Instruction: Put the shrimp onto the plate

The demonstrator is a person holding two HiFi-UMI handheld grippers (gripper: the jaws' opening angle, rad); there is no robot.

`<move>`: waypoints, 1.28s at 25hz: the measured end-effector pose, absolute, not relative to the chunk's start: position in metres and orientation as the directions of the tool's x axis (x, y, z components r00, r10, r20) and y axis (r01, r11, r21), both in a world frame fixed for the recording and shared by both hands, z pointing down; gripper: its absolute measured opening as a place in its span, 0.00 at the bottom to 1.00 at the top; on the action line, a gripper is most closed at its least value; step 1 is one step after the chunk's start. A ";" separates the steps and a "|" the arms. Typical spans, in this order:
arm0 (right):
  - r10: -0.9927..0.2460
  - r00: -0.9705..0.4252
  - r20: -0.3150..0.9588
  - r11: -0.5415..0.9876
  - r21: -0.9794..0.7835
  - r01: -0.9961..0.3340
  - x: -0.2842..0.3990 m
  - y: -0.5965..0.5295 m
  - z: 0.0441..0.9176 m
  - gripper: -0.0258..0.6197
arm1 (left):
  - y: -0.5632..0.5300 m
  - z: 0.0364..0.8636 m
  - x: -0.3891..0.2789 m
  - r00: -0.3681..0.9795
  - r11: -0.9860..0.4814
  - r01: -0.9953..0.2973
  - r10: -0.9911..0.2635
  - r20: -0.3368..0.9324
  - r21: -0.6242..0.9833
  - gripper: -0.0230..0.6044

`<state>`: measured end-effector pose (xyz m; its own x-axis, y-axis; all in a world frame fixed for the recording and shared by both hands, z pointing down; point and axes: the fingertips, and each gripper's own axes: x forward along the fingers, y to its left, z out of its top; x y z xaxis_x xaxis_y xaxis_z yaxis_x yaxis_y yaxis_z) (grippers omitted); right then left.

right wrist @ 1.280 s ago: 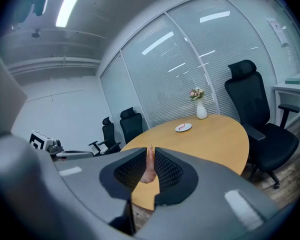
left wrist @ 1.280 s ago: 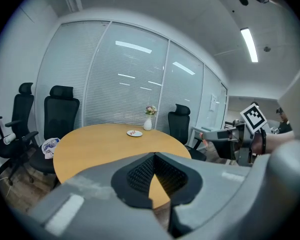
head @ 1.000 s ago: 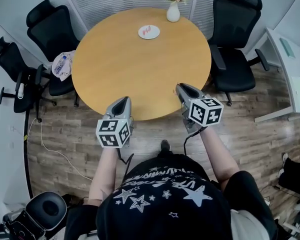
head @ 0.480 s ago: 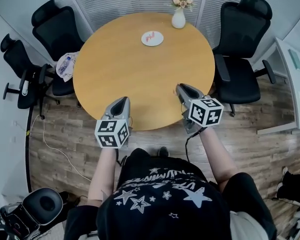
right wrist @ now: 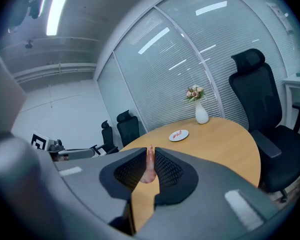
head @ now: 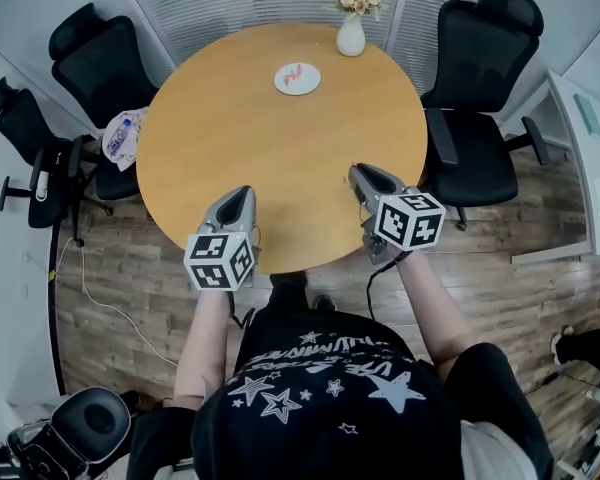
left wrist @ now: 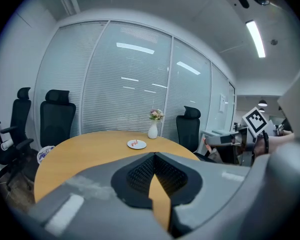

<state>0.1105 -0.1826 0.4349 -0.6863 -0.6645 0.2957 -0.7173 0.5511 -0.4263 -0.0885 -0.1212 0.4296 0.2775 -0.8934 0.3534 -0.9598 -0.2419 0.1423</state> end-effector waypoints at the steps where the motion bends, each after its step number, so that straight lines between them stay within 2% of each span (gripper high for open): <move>1: -0.668 -0.680 0.301 0.551 -0.414 -0.725 0.111 -0.186 0.435 0.12 | -0.128 0.429 -0.087 0.289 -0.254 -0.957 -0.891 0.350 0.144 0.04; 15: -0.707 -0.630 0.320 0.488 -0.425 -0.763 0.082 -0.272 0.436 0.12 | -0.226 0.422 -0.122 0.359 -0.326 -0.933 -0.874 0.328 0.151 0.04; 32: -0.689 -0.601 0.406 0.433 -0.434 -0.790 0.024 -0.393 0.461 0.12 | -0.339 0.440 -0.160 0.437 -0.393 -0.899 -0.830 0.346 0.192 0.04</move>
<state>0.0239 -0.3927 0.4609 -0.6009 -0.6885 0.4061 -0.7898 0.4331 -0.4343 -0.1602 -0.3386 0.4396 0.4369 -0.8301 0.3463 -0.8992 -0.3933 0.1917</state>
